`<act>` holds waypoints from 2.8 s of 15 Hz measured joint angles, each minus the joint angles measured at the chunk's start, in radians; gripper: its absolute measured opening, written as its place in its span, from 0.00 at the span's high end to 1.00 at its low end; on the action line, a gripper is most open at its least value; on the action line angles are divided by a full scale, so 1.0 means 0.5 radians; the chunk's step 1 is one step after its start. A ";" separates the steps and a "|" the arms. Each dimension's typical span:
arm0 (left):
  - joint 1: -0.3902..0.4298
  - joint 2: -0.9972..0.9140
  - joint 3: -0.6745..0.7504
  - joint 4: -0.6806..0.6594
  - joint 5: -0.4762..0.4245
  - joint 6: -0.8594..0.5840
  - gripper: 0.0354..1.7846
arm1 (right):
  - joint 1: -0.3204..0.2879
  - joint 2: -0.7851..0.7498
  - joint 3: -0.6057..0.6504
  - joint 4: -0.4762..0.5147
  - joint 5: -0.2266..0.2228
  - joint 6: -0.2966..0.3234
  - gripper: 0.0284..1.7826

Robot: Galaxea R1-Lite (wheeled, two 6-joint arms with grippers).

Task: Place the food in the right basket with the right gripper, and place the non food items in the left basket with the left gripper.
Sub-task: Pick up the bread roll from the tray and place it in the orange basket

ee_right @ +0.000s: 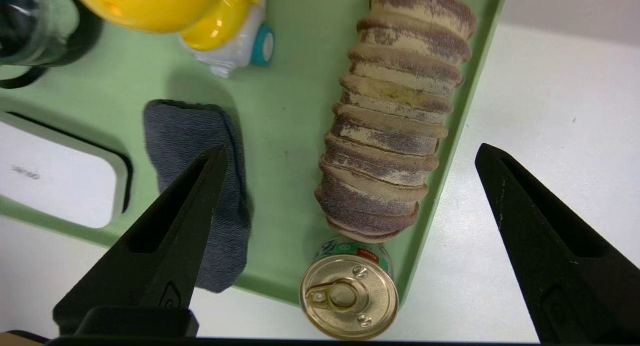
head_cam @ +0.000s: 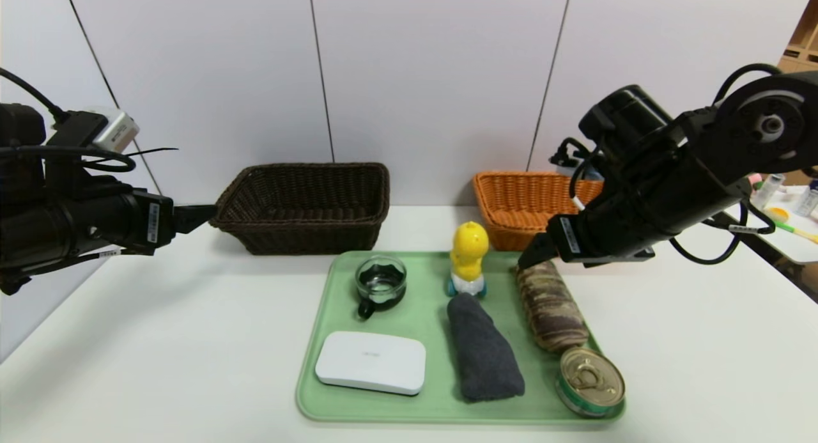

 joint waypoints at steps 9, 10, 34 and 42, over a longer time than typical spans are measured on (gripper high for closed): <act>0.002 -0.007 0.185 -0.204 0.078 -0.006 0.06 | 0.001 0.119 0.298 -0.258 -0.091 0.073 0.04; 0.006 -0.014 0.188 -0.203 0.081 -0.006 0.06 | 0.001 0.131 0.299 -0.270 -0.091 0.076 0.04; 0.024 -0.075 0.225 -0.202 0.082 -0.036 0.06 | 0.037 0.162 0.423 -0.455 -0.096 0.072 0.99; 0.023 -0.064 0.225 -0.202 0.082 -0.055 0.06 | 0.048 -0.047 0.429 -0.618 -0.091 0.072 0.99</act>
